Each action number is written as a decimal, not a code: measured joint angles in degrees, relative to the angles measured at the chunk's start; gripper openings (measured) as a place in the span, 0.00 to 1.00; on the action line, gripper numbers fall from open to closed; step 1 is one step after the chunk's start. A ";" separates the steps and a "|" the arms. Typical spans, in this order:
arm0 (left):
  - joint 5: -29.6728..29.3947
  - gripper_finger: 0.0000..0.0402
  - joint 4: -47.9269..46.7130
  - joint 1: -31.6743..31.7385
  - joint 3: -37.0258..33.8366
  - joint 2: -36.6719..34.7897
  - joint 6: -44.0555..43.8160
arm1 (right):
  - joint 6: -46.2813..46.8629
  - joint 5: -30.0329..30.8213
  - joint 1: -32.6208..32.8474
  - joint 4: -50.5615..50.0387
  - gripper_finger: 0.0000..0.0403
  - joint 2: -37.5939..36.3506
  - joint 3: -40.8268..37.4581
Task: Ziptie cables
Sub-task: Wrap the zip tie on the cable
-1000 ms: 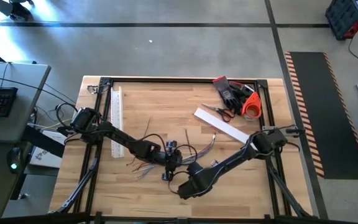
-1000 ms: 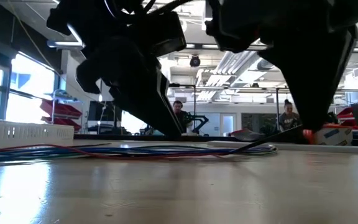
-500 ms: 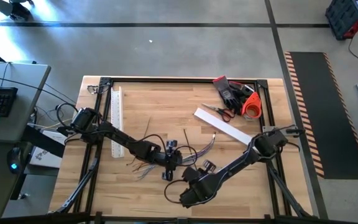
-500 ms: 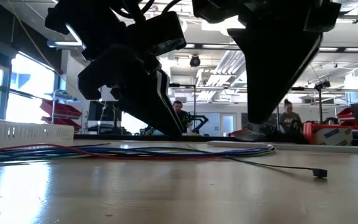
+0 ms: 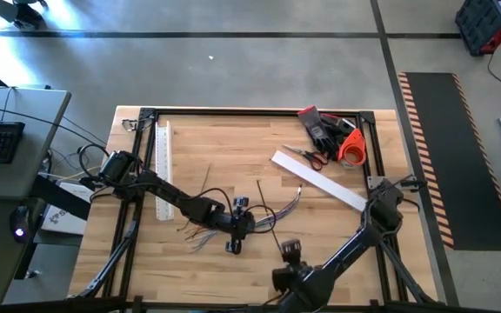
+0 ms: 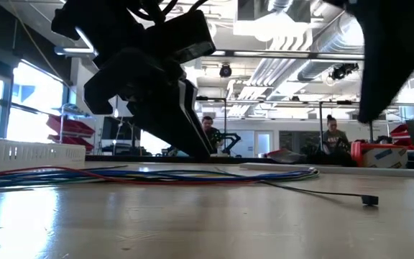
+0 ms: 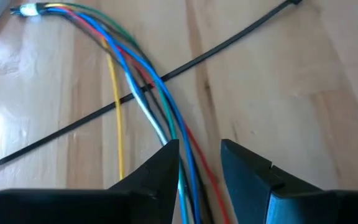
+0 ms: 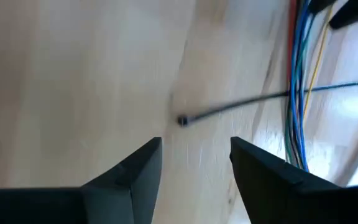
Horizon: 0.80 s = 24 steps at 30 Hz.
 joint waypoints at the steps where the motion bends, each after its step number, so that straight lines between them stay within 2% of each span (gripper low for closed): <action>1: 0.18 0.25 0.28 -0.02 0.00 0.00 0.41 | -0.87 0.52 0.08 -0.03 0.44 0.02 -1.22; 7: 2.67 0.25 3.95 0.04 0.00 0.00 2.28 | -8.86 3.74 -0.29 4.96 0.44 -1.26 -12.44; 10: 2.78 0.25 5.39 0.16 0.00 0.00 2.30 | -12.91 4.79 -1.33 12.49 0.44 -5.84 -20.66; 14: 2.78 0.25 5.83 0.48 0.00 0.00 2.28 | -19.85 4.27 -4.09 26.48 0.44 -15.87 -33.83; 16: 2.75 0.25 5.70 0.55 0.00 0.00 2.17 | -25.97 1.49 -6.03 35.91 0.44 -21.04 -40.54; 18: 2.67 0.25 5.47 0.55 0.00 0.00 1.22 | -35.19 -5.19 -8.23 47.11 0.44 -24.32 -46.63; 21: 1.61 0.25 4.77 0.63 0.00 0.02 -0.87 | -52.64 -14.12 -10.65 56.57 0.44 -26.46 -53.58; 24: 0.27 0.25 3.81 0.61 0.00 0.02 -2.92 | -56.88 -14.59 -10.69 62.61 0.44 -26.76 -57.27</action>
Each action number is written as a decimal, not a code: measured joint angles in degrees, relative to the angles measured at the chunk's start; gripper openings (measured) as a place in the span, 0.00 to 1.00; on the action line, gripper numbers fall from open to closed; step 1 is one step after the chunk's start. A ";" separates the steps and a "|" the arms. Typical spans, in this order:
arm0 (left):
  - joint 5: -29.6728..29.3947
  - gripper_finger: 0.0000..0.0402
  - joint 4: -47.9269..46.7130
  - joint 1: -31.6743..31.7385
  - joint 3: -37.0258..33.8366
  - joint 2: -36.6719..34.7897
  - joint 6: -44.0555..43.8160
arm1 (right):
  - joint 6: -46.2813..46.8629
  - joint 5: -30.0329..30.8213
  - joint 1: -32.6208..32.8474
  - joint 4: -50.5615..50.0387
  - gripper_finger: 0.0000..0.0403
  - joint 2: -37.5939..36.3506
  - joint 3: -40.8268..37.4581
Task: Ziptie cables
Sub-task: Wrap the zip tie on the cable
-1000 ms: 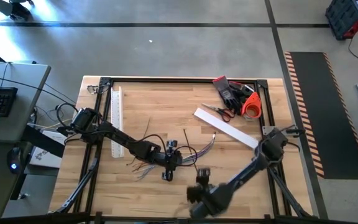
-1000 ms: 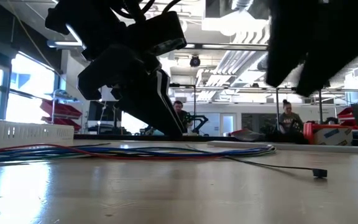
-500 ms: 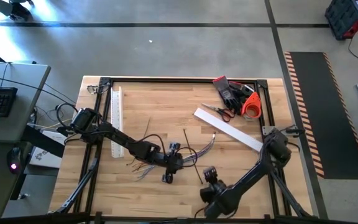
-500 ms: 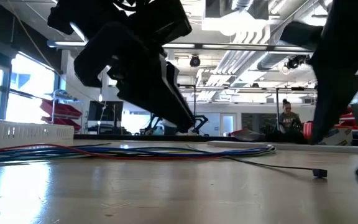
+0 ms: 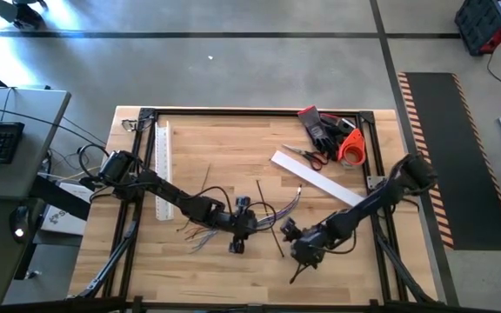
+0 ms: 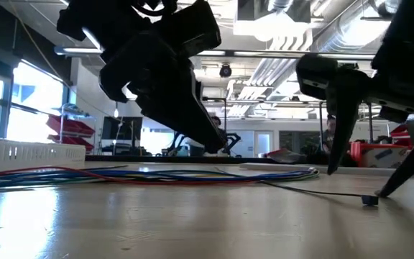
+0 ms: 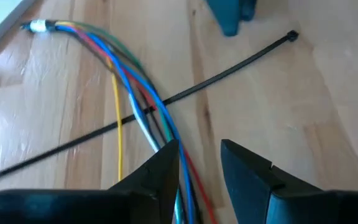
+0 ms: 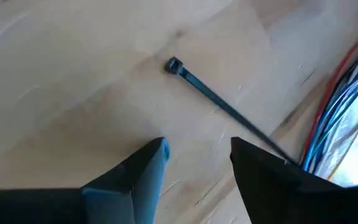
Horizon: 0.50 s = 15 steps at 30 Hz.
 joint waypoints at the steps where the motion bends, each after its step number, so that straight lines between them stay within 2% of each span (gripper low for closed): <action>1: -0.38 0.25 0.35 0.02 -0.19 0.00 -0.71 | -0.03 0.10 0.02 2.25 0.44 0.01 -0.68; 6: -3.63 0.25 5.73 -0.07 -3.53 0.09 -2.15 | -1.66 1.76 0.59 12.99 0.44 0.58 -2.28; 9: -4.19 0.25 9.10 -0.09 -5.57 0.09 -2.99 | -4.48 3.72 0.34 15.47 0.44 0.74 -2.27; 15: -6.75 0.25 13.47 -0.88 -7.78 0.09 -4.25 | -7.93 3.16 -2.96 21.03 0.44 2.17 -2.29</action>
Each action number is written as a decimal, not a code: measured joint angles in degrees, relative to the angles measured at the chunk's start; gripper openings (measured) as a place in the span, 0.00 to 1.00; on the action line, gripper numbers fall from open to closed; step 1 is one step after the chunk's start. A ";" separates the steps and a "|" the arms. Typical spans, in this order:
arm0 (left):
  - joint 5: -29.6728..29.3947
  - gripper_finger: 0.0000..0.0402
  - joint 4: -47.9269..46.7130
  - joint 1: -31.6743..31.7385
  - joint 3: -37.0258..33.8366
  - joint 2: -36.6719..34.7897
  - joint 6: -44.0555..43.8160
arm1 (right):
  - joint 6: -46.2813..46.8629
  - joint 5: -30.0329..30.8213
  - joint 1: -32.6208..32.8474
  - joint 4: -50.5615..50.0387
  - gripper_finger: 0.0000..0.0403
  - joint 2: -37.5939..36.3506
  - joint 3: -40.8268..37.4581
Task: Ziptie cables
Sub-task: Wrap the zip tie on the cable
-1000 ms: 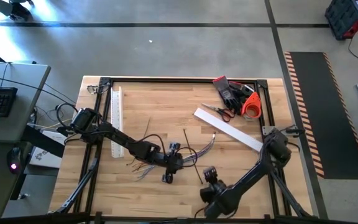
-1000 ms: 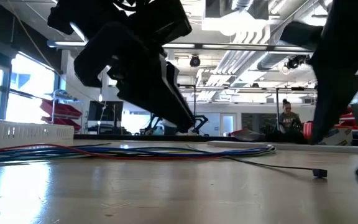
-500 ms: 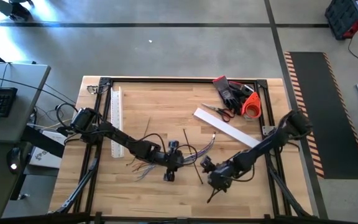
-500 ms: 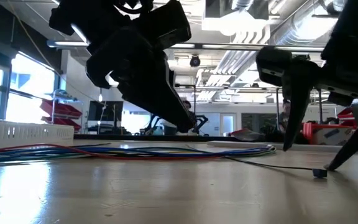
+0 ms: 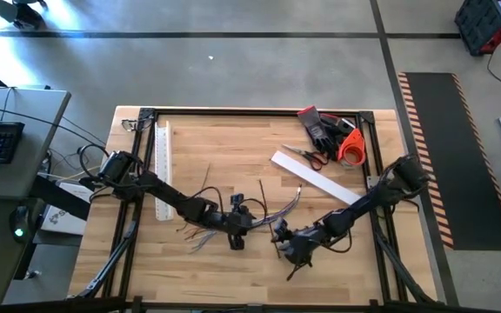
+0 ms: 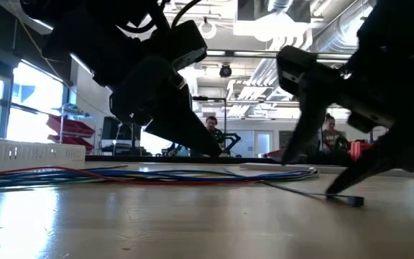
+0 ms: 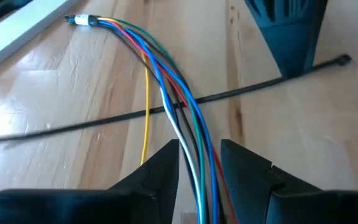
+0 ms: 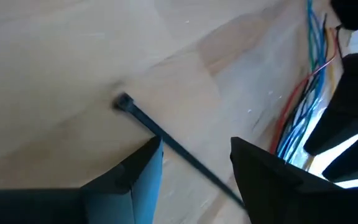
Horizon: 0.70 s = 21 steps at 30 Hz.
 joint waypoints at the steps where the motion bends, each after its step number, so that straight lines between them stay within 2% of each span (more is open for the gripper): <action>1: -0.65 0.25 0.15 -0.16 -0.04 0.00 -0.04 | -0.82 -0.28 -0.45 1.07 0.44 0.30 0.00; 8: -1.43 0.25 0.90 -1.01 -0.02 0.00 -0.28 | -4.22 0.59 -1.99 3.70 0.44 1.26 1.75; 10: -1.41 0.25 0.84 -1.30 -0.04 0.00 -0.28 | -5.35 -1.03 -1.33 2.95 0.44 1.17 3.17; 14: -1.32 0.25 1.93 -1.56 -0.05 0.00 -0.72 | -5.04 -6.55 -0.75 -6.34 0.43 1.19 7.34; 18: -1.28 0.25 2.25 -1.54 -0.05 0.00 -0.63 | -5.41 -10.05 -1.11 -18.40 0.37 1.59 11.99; 21: -1.30 0.25 2.41 -1.37 -0.05 0.00 -0.68 | -7.05 -12.48 -1.72 -21.85 0.33 2.85 13.53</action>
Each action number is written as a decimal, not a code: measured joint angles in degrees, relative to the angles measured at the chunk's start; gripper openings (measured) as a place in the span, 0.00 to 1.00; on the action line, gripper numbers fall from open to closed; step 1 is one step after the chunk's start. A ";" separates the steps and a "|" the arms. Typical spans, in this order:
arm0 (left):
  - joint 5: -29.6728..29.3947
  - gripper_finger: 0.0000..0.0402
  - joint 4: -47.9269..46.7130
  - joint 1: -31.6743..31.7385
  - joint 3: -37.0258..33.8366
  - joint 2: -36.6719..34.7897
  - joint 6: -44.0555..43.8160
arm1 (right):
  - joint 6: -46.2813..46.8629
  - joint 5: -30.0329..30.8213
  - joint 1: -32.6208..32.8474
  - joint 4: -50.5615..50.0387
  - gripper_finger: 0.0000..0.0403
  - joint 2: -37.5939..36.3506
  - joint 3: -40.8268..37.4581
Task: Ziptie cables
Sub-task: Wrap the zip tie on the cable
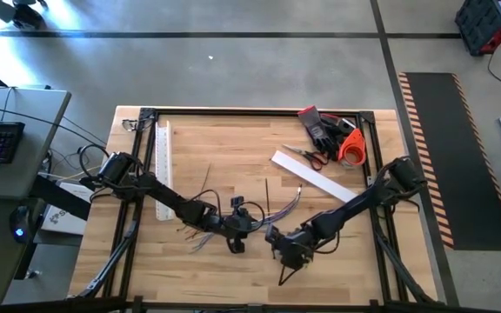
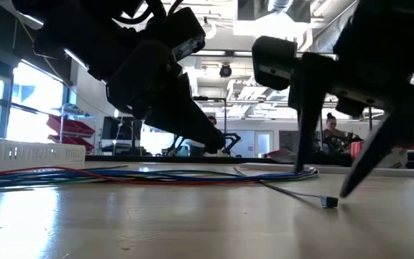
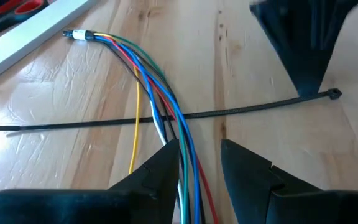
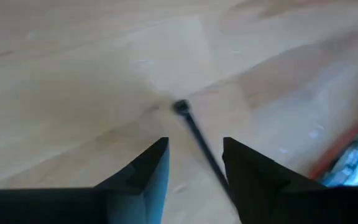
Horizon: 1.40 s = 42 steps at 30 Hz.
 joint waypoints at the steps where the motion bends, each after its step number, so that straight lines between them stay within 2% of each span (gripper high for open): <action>1: 0.02 0.25 0.04 0.00 0.02 0.00 0.00 | -1.05 -0.19 -0.07 0.09 0.32 0.51 0.10; 10: -0.02 0.25 1.26 -0.50 0.00 -0.02 -1.01 | -9.23 1.14 -1.07 4.18 0.24 2.13 0.20; 20: -0.02 0.25 2.81 -0.46 0.00 -0.02 -1.01 | -10.21 -10.71 -6.06 5.78 0.18 3.68 0.21; 25: -0.02 0.25 2.80 -0.46 0.02 0.15 -1.01 | -10.43 -12.86 -6.82 8.68 0.17 6.21 0.28; 29: -0.04 0.25 2.88 -0.46 0.01 0.15 -1.03 | -9.98 -12.85 -6.78 10.34 0.15 7.21 0.33; 34: -0.06 0.25 2.94 -0.46 0.00 0.15 -1.03 | -10.01 -13.15 -6.73 10.24 0.03 7.28 0.25; 36: -0.07 0.25 3.12 -0.44 0.01 0.16 -1.03 | -9.75 -12.97 -6.60 10.71 0.01 7.31 0.19; 42: -0.09 0.25 4.24 -0.44 0.00 0.20 -1.03 | -3.11 -5.02 -4.25 14.10 0.00 6.18 0.02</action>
